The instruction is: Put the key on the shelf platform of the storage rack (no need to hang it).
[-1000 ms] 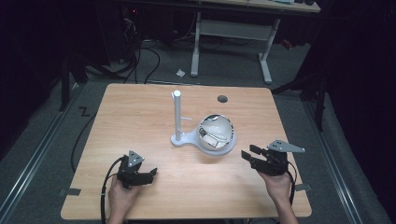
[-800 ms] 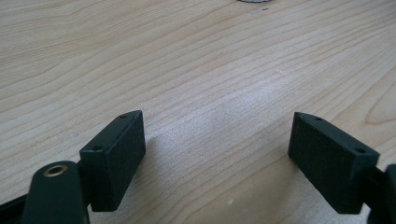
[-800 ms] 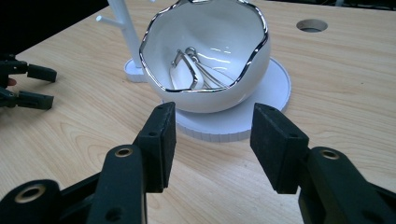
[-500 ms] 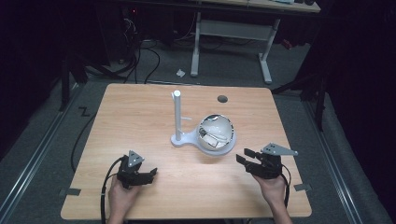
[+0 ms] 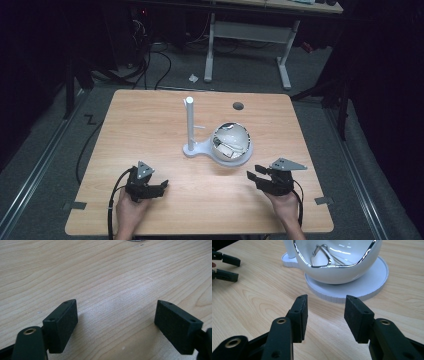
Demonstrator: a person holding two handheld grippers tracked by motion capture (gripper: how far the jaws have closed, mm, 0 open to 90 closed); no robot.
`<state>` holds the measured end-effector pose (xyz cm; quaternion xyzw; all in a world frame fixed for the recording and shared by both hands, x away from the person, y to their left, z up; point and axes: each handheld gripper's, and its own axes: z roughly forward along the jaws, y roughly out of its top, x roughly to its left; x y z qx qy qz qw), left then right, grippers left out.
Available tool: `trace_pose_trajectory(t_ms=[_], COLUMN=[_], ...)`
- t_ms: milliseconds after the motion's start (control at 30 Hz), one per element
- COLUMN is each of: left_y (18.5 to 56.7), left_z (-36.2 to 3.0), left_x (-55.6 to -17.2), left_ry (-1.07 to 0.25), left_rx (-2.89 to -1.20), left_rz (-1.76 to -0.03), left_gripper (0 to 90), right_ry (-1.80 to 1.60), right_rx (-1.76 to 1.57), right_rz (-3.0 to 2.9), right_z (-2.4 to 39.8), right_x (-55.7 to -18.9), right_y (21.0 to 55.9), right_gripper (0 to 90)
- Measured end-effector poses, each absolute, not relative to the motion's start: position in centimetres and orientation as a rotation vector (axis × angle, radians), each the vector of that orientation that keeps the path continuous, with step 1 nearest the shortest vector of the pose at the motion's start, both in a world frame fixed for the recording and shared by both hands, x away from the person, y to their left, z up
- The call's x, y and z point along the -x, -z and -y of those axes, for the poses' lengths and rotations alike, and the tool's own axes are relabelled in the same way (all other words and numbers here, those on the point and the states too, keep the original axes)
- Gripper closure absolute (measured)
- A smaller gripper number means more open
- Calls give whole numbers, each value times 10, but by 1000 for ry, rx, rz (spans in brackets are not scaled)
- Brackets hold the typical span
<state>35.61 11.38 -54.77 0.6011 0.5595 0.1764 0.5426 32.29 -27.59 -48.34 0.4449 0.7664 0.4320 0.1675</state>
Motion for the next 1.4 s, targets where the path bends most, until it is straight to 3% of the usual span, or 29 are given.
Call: trace_pose_trajectory(t_ms=[1400], left_y=[548], left_z=[-114], left_x=[-356], left_ry=[-419], left_rx=[-1428], left_rz=[-1328], left_gripper=[192], right_ry=[-972], right_rx=[-1189], right_rz=[-2270], right_z=[233], right_x=[-325], right_y=[531], right_gripper=[518])
